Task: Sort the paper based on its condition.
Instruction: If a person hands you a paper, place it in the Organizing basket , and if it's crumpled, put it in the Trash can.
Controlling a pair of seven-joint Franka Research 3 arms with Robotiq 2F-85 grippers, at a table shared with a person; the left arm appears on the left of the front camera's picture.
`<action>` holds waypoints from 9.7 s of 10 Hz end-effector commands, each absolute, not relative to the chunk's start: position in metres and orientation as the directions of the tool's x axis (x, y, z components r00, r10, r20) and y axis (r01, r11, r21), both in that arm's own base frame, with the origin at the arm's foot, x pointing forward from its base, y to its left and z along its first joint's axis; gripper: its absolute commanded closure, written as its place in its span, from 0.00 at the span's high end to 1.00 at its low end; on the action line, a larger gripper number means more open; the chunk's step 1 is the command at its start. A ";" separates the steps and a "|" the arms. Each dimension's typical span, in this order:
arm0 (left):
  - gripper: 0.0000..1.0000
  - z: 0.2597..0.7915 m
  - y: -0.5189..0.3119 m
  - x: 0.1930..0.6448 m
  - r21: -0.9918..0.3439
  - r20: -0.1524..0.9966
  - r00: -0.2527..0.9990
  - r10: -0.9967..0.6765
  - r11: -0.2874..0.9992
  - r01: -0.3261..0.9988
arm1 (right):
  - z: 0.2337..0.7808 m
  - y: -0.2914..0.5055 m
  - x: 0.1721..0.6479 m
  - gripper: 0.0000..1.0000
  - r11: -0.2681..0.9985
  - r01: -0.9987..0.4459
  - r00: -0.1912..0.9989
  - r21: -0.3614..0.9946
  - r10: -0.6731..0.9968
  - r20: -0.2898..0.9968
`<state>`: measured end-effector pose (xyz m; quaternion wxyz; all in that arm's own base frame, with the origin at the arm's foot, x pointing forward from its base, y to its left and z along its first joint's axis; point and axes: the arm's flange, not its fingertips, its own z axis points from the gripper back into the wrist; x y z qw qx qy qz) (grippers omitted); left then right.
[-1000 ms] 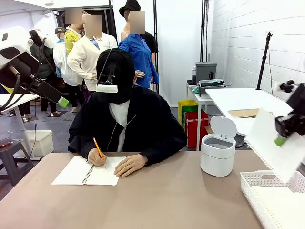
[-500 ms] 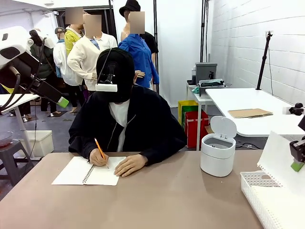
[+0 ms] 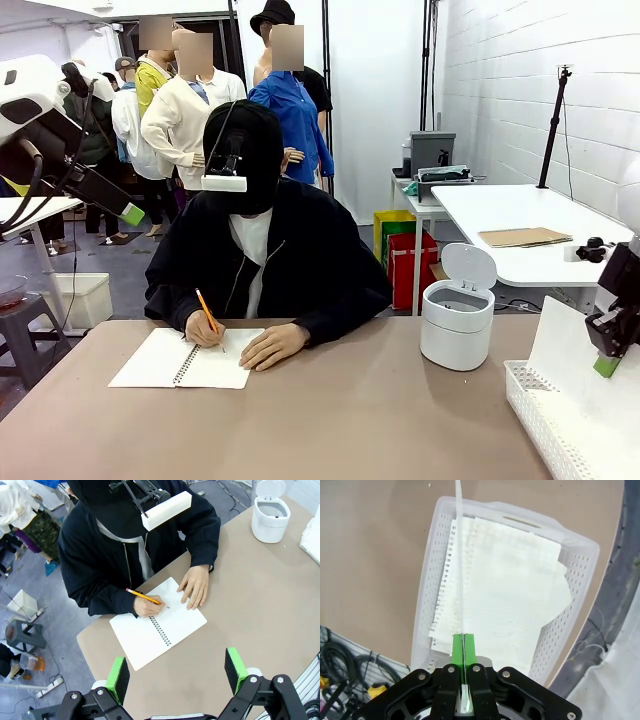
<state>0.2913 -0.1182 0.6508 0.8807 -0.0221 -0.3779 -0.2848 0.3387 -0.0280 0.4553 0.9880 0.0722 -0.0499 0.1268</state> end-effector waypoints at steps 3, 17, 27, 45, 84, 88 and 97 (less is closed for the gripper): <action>1.00 0.650 -0.118 0.292 0.174 0.679 0.553 -0.483 0.838 0.517 | 0.394 -0.020 0.273 0.00 0.966 -0.240 0.970 0.098 0.234 0.070; 1.00 0.650 -0.118 0.292 0.174 0.679 0.553 -0.483 0.838 0.517 | 0.416 -0.007 0.340 0.00 0.963 -0.215 0.977 0.161 0.214 0.023; 1.00 0.650 -0.118 0.292 0.174 0.679 0.553 -0.483 0.838 0.517 | 0.399 -0.037 0.344 0.91 0.985 -0.161 0.986 0.057 0.162 -0.026; 1.00 0.650 -0.118 0.292 0.174 0.679 0.553 -0.483 0.838 0.517 | 0.481 -0.043 0.340 1.00 0.896 -0.413 0.910 0.162 0.399 0.115; 1.00 0.650 -0.118 0.292 0.174 0.679 0.553 -0.483 0.838 0.517 | 0.652 0.231 0.363 1.00 0.584 -0.812 0.451 -0.008 0.636 0.626; 1.00 0.650 -0.118 0.292 0.174 0.679 0.553 -0.483 0.838 0.517 | 0.656 0.236 0.359 1.00 0.603 -0.798 0.437 -0.020 0.600 0.670; 1.00 0.650 -0.118 0.292 0.174 0.679 0.553 -0.483 0.838 0.517 | 0.661 0.235 0.360 1.00 0.591 -0.806 0.434 -0.023 0.617 0.656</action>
